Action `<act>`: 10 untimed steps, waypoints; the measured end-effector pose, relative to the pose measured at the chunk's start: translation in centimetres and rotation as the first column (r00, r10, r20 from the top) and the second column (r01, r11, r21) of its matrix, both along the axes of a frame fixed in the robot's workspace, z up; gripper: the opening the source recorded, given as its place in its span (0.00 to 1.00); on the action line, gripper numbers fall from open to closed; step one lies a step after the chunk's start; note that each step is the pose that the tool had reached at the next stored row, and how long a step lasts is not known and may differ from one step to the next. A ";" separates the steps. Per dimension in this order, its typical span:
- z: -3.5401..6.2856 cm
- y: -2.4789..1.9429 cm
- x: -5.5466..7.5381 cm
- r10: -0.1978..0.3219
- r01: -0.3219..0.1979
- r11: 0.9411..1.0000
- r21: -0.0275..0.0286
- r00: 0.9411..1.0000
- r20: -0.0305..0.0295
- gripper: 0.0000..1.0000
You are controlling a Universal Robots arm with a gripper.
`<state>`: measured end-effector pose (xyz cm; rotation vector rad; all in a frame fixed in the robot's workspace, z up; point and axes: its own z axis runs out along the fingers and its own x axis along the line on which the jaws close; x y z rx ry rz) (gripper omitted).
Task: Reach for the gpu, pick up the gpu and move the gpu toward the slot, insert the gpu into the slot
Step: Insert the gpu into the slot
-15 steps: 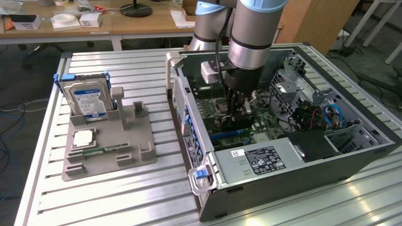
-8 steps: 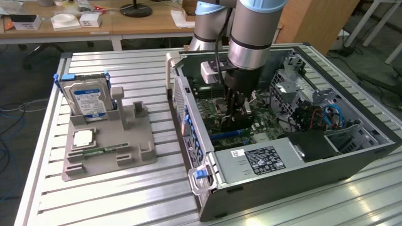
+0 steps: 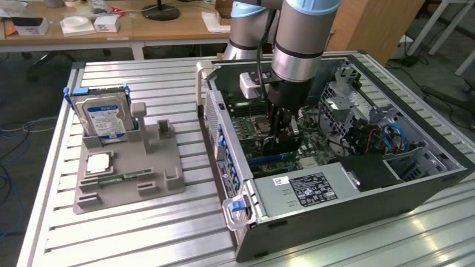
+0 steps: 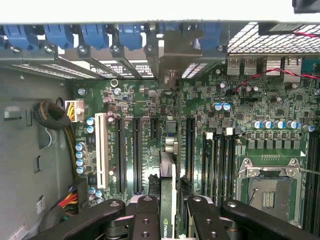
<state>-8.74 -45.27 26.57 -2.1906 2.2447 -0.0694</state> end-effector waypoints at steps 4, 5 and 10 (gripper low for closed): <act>0.00 -0.01 0.0 0.000 0.000 1.000 0.000 1.000 0.000 0.26; -0.01 -0.07 0.0 0.000 0.000 1.000 0.000 1.000 0.000 0.26; -0.01 -0.26 0.0 0.000 0.000 1.000 0.000 1.000 0.000 0.26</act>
